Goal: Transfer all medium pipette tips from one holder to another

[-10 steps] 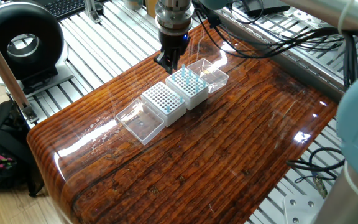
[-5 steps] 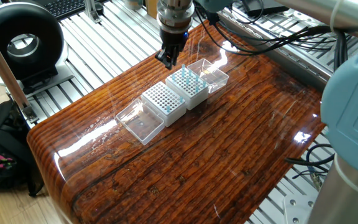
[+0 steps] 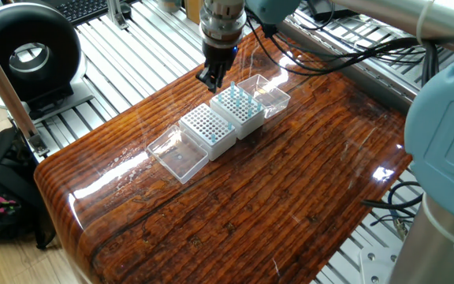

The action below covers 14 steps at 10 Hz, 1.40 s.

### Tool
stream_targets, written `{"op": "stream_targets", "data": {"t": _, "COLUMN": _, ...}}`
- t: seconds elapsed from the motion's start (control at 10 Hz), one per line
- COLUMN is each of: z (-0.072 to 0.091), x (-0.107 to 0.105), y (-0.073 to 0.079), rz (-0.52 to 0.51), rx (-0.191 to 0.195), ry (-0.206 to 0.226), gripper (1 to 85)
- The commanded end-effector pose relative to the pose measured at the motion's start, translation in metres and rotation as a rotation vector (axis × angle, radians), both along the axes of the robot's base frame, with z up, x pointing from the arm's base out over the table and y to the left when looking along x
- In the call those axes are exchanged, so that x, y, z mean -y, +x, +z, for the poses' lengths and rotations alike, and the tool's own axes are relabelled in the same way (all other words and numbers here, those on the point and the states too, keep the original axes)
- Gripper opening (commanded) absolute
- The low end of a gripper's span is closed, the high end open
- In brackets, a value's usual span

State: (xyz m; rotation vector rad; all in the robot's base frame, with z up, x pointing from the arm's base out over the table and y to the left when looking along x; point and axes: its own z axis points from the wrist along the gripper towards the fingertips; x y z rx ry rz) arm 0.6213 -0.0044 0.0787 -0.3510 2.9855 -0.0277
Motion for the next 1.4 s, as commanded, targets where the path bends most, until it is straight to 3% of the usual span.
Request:
{"op": "stream_targets", "data": {"t": 0.0, "z": -0.006, "x": 0.000, "y": -0.005, "rz": -0.002, "rx": -0.004, "ry": 0.011, "gripper": 25.3}}
{"op": "stream_targets", "data": {"t": 0.3, "z": -0.008, "x": -0.004, "y": -0.010, "rz": -0.002, "rx": -0.013, "ry": 0.019, "gripper": 25.3}}
{"op": "stream_targets", "data": {"t": 0.6, "z": -0.011, "x": 0.003, "y": -0.014, "rz": 0.002, "rx": -0.019, "ry": -0.003, "gripper": 25.0}}
{"op": "stream_targets", "data": {"t": 1.3, "z": -0.010, "x": 0.001, "y": -0.016, "rz": -0.011, "rx": -0.022, "ry": 0.011, "gripper": 14.0}}
